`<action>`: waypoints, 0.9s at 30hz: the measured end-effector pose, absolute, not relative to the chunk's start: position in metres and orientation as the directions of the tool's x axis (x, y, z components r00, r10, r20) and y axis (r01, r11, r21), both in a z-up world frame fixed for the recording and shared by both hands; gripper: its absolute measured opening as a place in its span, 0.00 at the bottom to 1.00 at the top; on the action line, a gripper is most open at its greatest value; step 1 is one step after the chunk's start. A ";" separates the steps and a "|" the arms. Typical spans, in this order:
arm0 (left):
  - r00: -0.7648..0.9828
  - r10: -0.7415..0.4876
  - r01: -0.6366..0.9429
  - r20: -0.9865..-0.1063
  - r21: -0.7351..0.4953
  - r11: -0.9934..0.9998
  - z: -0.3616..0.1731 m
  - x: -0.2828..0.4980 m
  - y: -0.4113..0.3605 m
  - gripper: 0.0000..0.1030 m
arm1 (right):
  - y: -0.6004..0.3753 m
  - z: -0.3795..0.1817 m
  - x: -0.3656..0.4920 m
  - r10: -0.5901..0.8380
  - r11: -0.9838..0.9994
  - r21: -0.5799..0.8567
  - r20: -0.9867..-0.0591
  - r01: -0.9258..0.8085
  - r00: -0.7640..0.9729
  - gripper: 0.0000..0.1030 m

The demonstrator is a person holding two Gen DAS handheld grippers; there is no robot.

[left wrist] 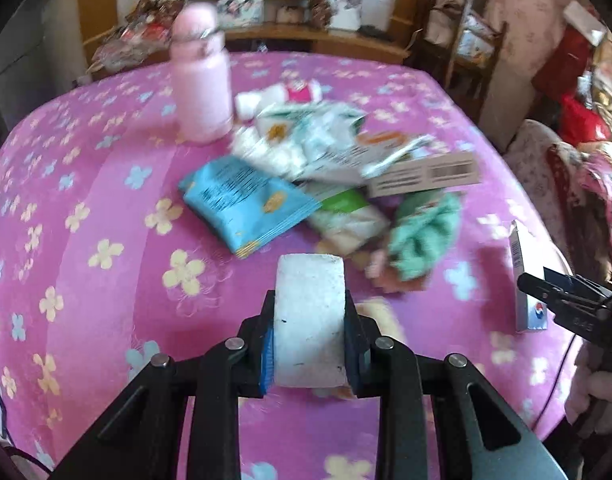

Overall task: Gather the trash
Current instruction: 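Grasp the white block with the left tool while the right tool grasps the white medicine box, then carry both items to the white bucket and open both tools to drop them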

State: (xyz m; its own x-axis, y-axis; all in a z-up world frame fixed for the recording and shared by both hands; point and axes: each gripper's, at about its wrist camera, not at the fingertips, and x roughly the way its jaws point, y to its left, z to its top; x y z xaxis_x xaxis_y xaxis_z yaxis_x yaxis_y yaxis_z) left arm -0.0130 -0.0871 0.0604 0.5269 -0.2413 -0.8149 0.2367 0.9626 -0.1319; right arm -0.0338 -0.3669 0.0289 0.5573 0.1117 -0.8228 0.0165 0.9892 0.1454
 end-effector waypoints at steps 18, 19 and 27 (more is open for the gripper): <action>0.313 -0.567 0.626 -0.762 -0.284 0.726 0.090 -0.054 -0.356 0.29 | -0.600 0.038 -0.116 -0.237 0.904 0.016 -0.812 0.427 0.533 0.57; 0.293 -0.580 0.634 -0.760 -0.300 0.713 0.086 -0.054 -0.369 0.29 | -0.611 0.031 -0.116 -0.249 0.893 0.014 -0.817 0.450 0.520 0.57; 0.209 -0.648 0.632 -0.732 -0.405 0.661 0.062 -0.043 -0.439 0.35 | -0.648 0.009 -0.127 -0.204 0.842 0.129 -0.824 0.524 0.529 0.60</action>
